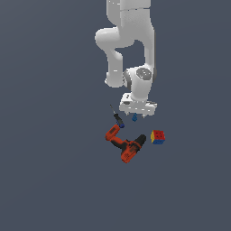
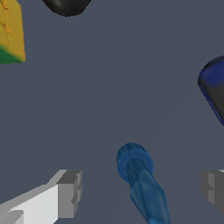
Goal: Pick up a designated object from a clutter of objects.
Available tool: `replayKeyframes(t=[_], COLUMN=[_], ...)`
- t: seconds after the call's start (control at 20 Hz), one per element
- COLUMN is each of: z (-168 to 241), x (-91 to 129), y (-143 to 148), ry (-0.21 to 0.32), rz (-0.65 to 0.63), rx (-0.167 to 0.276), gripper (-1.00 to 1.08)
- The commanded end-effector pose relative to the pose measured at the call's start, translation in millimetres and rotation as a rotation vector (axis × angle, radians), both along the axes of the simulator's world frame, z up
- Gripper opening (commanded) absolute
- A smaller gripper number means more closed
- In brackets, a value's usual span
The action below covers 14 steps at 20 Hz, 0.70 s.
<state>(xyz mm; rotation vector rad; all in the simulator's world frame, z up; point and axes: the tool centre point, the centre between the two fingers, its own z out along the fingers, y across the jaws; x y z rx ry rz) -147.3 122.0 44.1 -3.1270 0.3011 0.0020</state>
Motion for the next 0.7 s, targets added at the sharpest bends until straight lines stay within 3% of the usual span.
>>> replayKeyframes(t=[0.0, 0.05, 0.1, 0.65], z=[-1.9, -1.8, -1.8, -1.5], x=[0.6, 0.8, 0.8, 0.9], y=[0.2, 0.1, 0.1, 0.0], ry=[-0.001, -0.001, -0.001, -0.001], rz=[0.0, -0.001, -0.001, -0.001], rx=[0.0, 0.0, 0.0, 0.0], gripper=[1.0, 1.0, -1.0, -1.0])
